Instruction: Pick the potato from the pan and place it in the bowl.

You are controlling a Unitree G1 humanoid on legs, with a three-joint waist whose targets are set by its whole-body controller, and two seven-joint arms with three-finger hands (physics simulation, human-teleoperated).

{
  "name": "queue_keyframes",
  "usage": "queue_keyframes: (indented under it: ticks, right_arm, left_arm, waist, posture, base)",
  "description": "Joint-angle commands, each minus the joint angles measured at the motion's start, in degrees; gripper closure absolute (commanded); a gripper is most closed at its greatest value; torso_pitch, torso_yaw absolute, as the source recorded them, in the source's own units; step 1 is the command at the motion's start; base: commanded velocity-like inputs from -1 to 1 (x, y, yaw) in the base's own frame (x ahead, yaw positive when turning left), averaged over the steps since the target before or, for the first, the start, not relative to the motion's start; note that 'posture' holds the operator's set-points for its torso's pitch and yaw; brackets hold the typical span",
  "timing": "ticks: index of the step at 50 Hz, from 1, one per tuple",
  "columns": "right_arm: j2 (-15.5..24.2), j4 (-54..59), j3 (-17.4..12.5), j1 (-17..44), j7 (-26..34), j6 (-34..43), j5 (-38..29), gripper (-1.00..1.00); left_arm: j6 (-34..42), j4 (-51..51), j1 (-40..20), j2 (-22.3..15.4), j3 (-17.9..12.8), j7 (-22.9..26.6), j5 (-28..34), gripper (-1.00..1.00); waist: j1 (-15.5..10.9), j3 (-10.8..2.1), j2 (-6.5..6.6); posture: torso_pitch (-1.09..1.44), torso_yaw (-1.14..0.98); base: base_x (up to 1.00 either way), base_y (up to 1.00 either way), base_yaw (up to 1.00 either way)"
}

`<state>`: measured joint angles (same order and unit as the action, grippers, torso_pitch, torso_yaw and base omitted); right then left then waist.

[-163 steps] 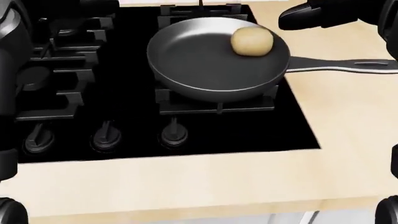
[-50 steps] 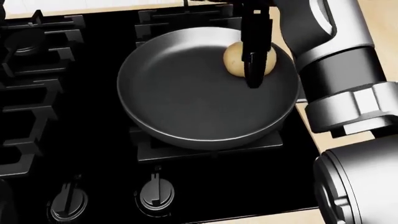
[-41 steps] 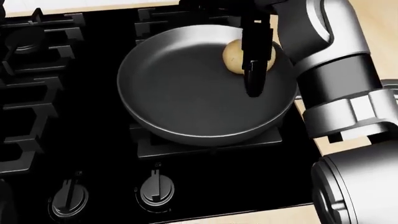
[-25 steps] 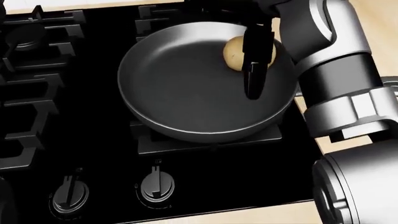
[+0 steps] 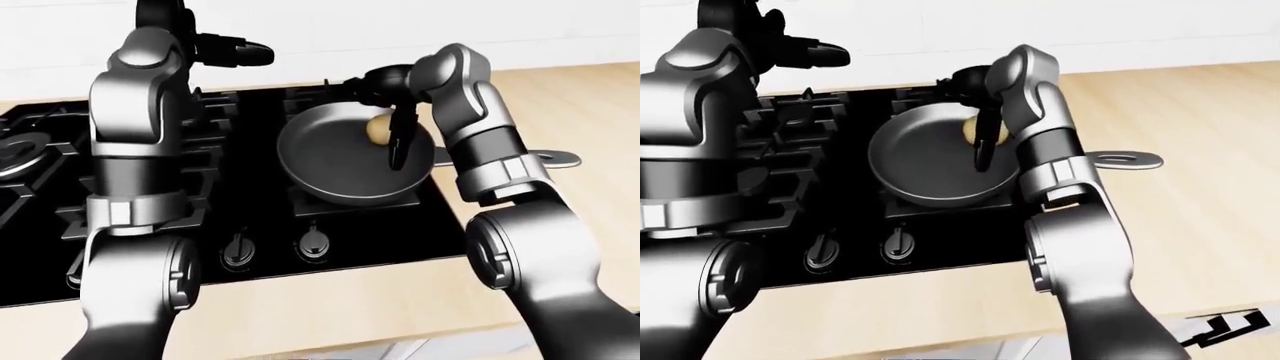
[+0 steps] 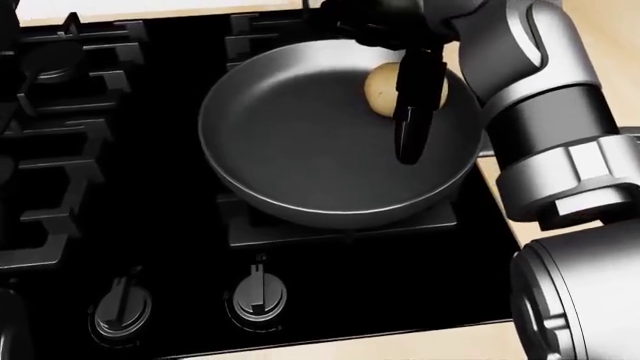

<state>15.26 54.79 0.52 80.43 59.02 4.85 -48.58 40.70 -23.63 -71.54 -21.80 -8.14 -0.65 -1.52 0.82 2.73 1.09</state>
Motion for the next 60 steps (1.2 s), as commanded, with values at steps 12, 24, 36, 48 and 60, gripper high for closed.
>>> queue_keyframes:
  ticks: [12,24,36,48,60]
  right_arm:
    - [1.82,-1.70,-0.11,0.49,-0.47,1.17,-1.24,-1.00]
    - [2.10,-4.39,-0.11,-0.59,1.71,2.64,-2.12,-1.00]
    - [1.43,-4.85,0.07,-1.15,2.19,2.85,-2.76,-0.20]
    - [1.36,-5.20,0.05,-1.25,2.78,3.07,-3.25,-0.04]
    - [1.30,-6.08,0.04,-1.79,3.33,3.33,-3.62,0.66]
  left_arm:
    - [-0.70,3.16,-2.20,-0.65,-0.44,-0.16,0.24,-1.00]
    - [-0.17,3.85,-2.22,-0.56,-0.38,-0.13,0.18,-1.00]
    - [-0.07,3.95,-2.31,-0.68,-0.44,-0.06,0.17,-1.00]
    - [0.76,5.14,-2.24,-0.78,-0.47,0.03,0.01,-1.00]
    - [1.37,5.83,-2.38,-0.64,-0.41,0.03,0.01,-1.00]
  waist:
    - [-0.24,-1.61,0.05]
    - [-0.43,-1.76,-0.10]
    - [-0.41,-2.00,-0.03]
    - [-0.07,-2.09,0.04]
    - [0.03,-1.91,-0.26]
  posture:
    - [0.00,0.00]
    - [0.00,0.00]
    - [0.00,0.00]
    - [0.00,0.00]
    - [0.00,0.00]
  base:
    - [0.00,0.00,0.00]
    - [0.00,0.00,0.00]
    - [0.00,0.00,0.00]
    - [0.00,0.00,0.00]
    - [0.00,0.00,0.00]
